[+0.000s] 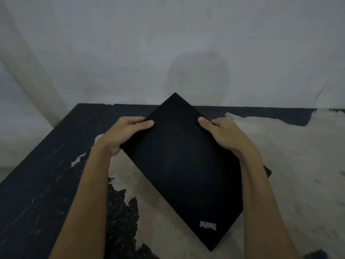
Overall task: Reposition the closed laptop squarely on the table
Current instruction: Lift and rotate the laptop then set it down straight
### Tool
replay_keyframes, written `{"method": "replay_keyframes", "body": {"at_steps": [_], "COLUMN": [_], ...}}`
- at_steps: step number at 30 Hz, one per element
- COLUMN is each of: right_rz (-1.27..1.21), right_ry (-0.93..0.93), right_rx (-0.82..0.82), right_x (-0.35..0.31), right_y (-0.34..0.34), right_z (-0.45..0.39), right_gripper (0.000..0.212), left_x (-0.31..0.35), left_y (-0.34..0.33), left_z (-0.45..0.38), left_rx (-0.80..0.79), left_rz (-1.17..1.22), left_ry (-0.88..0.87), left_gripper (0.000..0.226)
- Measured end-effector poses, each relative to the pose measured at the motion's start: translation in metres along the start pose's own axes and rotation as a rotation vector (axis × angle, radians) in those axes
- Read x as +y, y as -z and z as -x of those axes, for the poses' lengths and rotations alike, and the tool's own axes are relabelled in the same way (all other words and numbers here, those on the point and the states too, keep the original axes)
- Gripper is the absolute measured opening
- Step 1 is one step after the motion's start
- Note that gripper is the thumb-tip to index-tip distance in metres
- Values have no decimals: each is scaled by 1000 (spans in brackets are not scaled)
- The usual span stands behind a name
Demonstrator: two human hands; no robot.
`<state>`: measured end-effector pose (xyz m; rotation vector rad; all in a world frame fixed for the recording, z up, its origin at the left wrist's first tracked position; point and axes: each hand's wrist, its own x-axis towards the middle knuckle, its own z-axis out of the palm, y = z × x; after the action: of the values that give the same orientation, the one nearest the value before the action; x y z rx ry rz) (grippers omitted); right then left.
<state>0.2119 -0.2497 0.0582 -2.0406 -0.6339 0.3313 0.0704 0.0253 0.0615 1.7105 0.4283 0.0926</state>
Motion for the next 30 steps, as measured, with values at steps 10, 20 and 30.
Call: {"method": "replay_keyframes", "body": {"at_steps": [10,20,30], "right_rz": [44,209,429], "right_ry": [30,36,108], "right_rx": [-155,-109,359], "right_x": [3,-12,-12], "right_y": [12,0,20], "right_z": [6,4,12], "right_gripper": [60,62,40], "left_x": [8,3,-4], "left_y": [-35,-37,-13], "left_z": [-8,-7,-11], "left_rx": [-162,-9,174], "left_rz": [7,117,247], "left_ry": [76,55,39], "left_gripper": [26,35,50]}}
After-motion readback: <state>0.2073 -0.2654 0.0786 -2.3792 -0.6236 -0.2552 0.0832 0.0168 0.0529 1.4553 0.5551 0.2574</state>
